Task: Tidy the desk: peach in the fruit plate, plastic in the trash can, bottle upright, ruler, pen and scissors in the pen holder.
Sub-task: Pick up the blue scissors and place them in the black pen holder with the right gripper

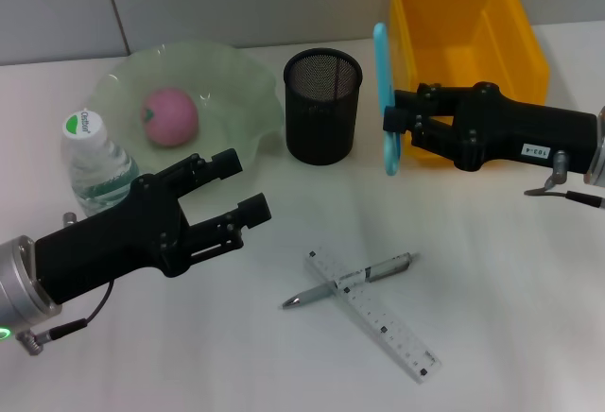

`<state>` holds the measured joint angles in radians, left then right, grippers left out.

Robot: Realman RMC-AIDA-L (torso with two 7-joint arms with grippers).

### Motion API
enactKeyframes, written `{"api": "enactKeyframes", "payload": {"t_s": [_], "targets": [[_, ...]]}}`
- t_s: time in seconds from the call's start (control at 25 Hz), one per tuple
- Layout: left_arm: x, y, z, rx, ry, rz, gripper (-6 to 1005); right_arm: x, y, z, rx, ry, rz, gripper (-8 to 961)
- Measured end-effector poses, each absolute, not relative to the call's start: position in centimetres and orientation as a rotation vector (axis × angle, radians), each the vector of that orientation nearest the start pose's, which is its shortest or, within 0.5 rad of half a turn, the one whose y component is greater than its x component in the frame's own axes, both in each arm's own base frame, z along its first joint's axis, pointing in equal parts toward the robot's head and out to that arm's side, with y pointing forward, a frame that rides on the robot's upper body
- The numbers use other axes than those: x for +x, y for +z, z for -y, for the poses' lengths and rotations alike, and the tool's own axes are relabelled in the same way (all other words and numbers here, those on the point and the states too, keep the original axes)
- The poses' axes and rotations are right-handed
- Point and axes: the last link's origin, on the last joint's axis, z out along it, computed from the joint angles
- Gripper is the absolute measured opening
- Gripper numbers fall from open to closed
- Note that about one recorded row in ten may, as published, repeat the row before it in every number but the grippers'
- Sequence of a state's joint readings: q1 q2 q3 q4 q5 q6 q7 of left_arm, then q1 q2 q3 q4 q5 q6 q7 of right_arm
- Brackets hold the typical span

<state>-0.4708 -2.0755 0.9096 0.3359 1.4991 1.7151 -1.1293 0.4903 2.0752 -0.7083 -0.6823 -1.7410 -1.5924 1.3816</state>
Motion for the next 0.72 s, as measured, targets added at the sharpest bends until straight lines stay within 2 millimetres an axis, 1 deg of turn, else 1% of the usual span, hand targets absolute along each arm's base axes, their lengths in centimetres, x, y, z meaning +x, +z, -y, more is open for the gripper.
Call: {"api": "enactKeyframes", "payload": {"t_s": [0.32,0.52,0.6,0.64,0.68,0.72], "targets": [[-24.2,-2.8,-28.5,-2.598,-1.318,0.589,796,24.6,2.3,-33.2,-2.571,0.999,-0.572,236],[-24.2,-2.8,-28.5,-2.6,-1.315,0.576,795,24.7,2.5,-33.4,-2.559,0.993,-0.568,237],[-24.1,-2.8,-28.5,-2.602,-1.314,0.571,795,24.4,2.7,-33.6,-2.546,1.001,-0.529,237],[-24.1,-2.8,-28.5,-2.606,-1.314,0.57,795,24.0,3.2,-34.0,-2.525,1.008,-0.468,237],[-24.1,-2.8,-28.5,-2.606,-1.314,0.57,795,24.0,3.2,-34.0,-2.525,1.008,-0.468,237],[-24.0,-2.9,-28.5,-2.611,-1.313,0.569,795,23.8,3.6,-34.2,-2.51,1.009,-0.428,237]]}}
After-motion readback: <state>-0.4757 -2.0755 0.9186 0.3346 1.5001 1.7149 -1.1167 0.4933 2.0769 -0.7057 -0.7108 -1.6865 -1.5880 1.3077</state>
